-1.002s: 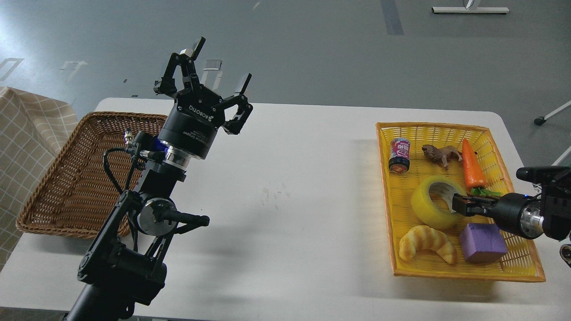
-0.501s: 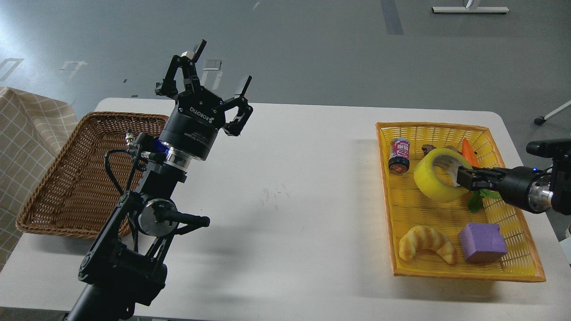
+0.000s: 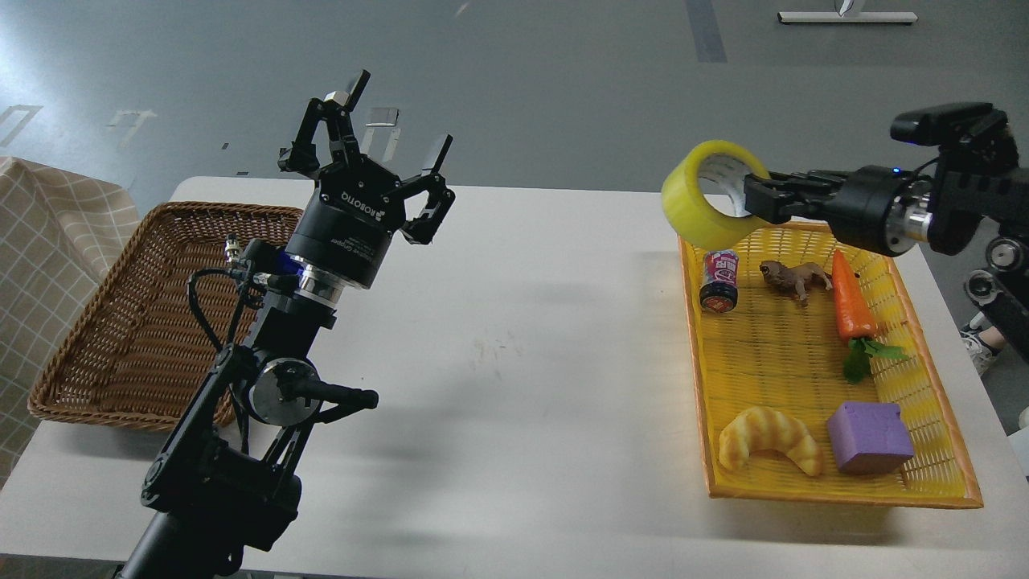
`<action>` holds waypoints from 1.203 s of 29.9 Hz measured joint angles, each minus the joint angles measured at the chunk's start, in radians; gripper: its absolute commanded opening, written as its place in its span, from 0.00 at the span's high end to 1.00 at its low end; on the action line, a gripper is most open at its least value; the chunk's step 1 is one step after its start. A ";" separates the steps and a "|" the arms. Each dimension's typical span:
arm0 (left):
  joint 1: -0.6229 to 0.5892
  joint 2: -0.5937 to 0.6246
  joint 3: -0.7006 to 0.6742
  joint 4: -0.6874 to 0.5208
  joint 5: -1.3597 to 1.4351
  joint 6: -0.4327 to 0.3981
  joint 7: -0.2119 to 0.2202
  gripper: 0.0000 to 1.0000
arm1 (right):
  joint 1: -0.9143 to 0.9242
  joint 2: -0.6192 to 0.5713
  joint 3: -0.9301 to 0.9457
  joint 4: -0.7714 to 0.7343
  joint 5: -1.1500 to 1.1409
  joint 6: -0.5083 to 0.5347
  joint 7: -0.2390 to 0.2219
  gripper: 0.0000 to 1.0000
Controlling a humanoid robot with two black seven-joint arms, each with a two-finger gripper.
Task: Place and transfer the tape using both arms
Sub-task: 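Lift the tape roll with the right gripper and carry it toward the table center, then set the tape roll on the table and open the right gripper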
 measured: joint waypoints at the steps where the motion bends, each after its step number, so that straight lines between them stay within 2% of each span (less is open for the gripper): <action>1: 0.000 0.000 0.000 0.000 0.000 0.000 0.000 0.01 | 0.025 0.040 -0.019 -0.018 -0.001 0.000 -0.001 0.91; 9: -0.001 0.000 -0.010 0.000 -0.002 0.001 0.000 0.01 | 0.190 0.319 -0.199 -0.213 -0.010 0.000 0.000 0.91; 14: 0.001 0.000 -0.015 0.000 -0.002 0.002 0.000 0.01 | 0.238 0.433 -0.317 -0.313 -0.008 0.000 0.006 0.91; 20: 0.002 0.000 -0.024 -0.001 -0.002 0.002 0.000 0.01 | 0.229 0.497 -0.401 -0.364 -0.008 0.000 0.006 0.91; 27: 0.016 0.000 -0.039 -0.001 -0.002 0.001 0.000 0.01 | 0.204 0.506 -0.428 -0.422 -0.008 0.000 0.006 0.90; 30: 0.019 0.002 -0.048 -0.001 -0.002 0.000 0.000 0.01 | 0.200 0.507 -0.429 -0.428 -0.007 0.000 0.005 0.82; 34: 0.020 0.005 -0.055 -0.003 -0.001 -0.002 0.000 0.01 | 0.198 0.507 -0.427 -0.432 -0.002 0.000 0.004 0.76; 36: 0.022 0.012 -0.056 -0.005 -0.001 -0.003 0.000 0.01 | 0.198 0.507 -0.422 -0.432 0.002 0.000 0.003 0.67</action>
